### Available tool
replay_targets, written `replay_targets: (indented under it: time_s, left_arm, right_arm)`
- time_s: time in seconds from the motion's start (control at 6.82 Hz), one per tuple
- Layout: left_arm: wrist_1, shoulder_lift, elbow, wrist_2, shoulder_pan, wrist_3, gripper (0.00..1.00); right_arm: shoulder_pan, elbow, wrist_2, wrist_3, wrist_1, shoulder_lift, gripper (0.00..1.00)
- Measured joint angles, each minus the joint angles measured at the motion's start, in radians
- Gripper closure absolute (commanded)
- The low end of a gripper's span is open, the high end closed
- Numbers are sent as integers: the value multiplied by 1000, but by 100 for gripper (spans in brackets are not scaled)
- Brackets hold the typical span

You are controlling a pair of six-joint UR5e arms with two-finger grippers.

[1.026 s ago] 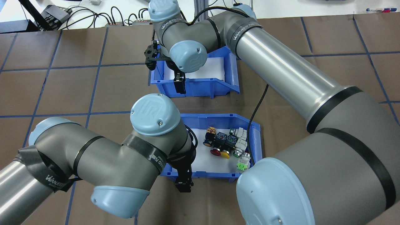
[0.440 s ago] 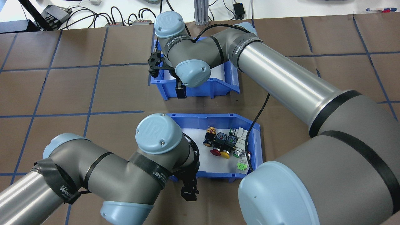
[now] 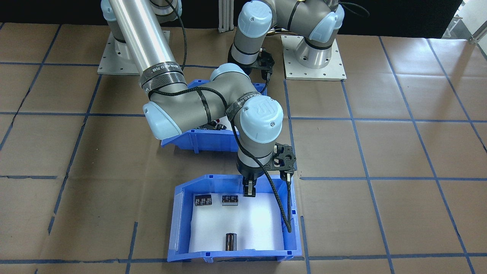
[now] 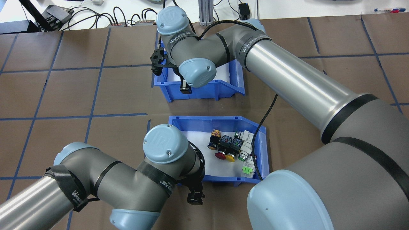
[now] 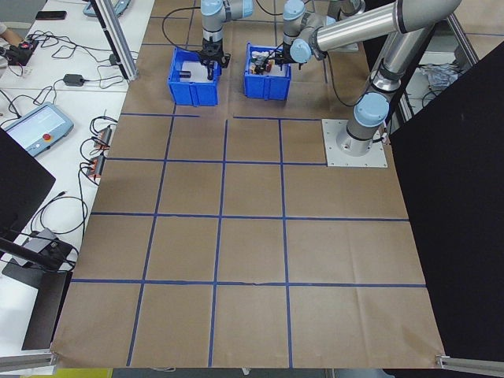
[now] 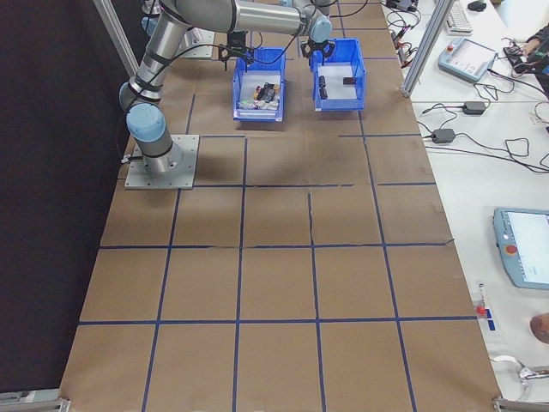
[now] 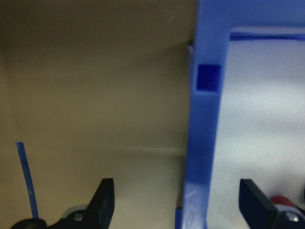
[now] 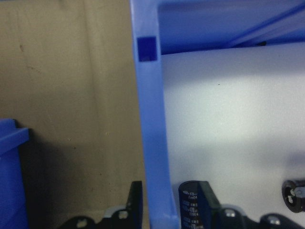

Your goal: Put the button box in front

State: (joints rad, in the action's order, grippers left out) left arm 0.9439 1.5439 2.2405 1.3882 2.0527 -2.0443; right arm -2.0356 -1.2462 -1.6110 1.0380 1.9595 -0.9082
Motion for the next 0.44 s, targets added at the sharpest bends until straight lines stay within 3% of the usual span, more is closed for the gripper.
replay_targets:
  time_s: [0.15, 0.44]
  left_arm:
    - [-23, 1, 1, 1, 2, 2, 97]
    - [-76, -18, 1, 3, 2, 28, 100]
  right_arm:
    - [2, 3, -11, 10, 0, -1, 98]
    - [27, 1, -30, 66, -2, -20, 99]
